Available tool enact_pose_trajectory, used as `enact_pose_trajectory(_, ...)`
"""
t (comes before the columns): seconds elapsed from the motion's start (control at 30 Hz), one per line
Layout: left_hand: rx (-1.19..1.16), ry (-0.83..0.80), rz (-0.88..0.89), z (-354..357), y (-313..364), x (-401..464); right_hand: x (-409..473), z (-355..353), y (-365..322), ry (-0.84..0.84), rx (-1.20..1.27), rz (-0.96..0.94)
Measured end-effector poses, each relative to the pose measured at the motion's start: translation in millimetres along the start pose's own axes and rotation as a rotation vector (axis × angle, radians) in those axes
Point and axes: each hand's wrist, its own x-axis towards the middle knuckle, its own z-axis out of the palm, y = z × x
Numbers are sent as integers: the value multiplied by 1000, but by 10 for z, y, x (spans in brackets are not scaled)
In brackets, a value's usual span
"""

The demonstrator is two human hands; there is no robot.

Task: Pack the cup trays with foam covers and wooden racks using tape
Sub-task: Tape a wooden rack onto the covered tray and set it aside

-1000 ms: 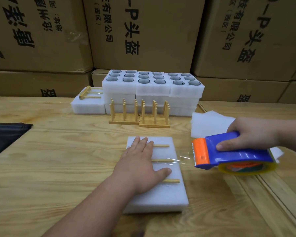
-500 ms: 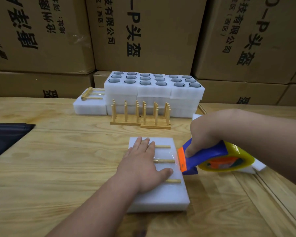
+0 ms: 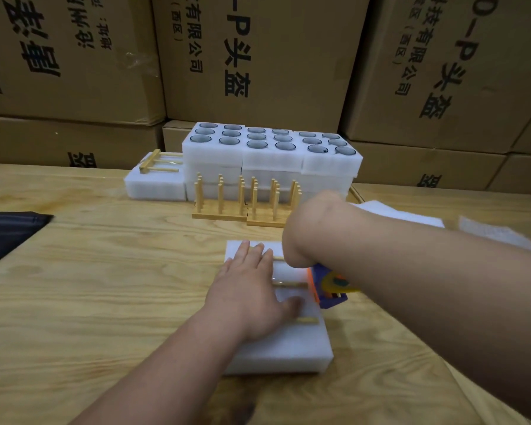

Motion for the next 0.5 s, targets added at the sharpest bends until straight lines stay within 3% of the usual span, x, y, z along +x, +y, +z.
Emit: enact_pose_trajectory(0.5, -23, 15, 7, -54, 64, -33, 155, -168, -225, 13, 44, 57)
